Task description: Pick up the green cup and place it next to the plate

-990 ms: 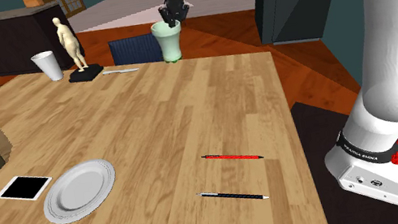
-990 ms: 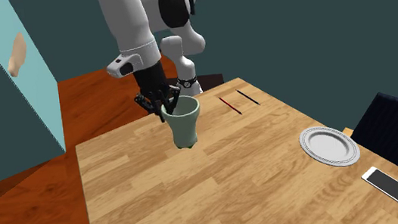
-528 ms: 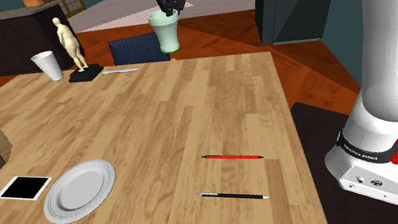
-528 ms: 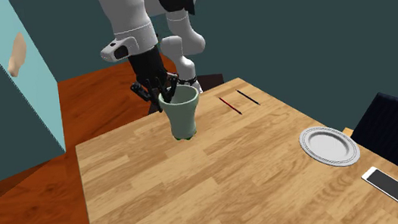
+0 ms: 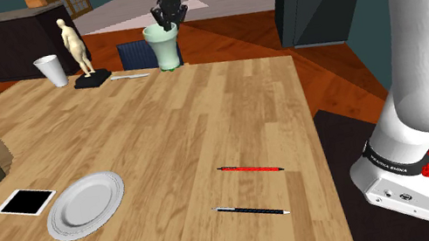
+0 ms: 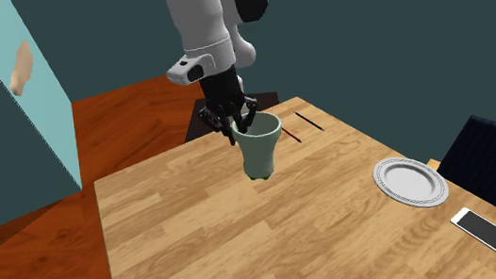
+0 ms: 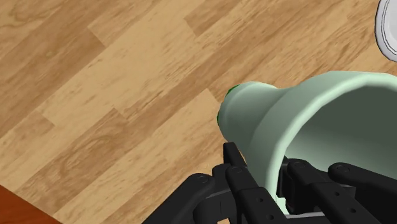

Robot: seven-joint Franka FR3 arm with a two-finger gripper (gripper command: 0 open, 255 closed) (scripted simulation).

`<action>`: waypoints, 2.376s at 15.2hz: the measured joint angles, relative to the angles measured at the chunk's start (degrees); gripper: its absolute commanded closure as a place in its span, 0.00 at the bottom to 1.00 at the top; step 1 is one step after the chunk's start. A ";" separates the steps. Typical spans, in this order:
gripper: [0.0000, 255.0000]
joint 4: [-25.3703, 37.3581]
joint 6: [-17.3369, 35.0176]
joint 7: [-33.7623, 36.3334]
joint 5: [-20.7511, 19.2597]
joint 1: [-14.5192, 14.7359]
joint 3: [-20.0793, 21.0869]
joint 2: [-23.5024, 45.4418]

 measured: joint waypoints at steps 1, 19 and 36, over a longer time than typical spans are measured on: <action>1.00 -0.28 0.57 1.19 -0.23 0.91 0.37 0.11; 1.00 13.12 5.52 19.89 -4.62 15.76 4.64 15.93; 1.00 20.07 10.60 24.66 -5.96 20.66 5.02 27.41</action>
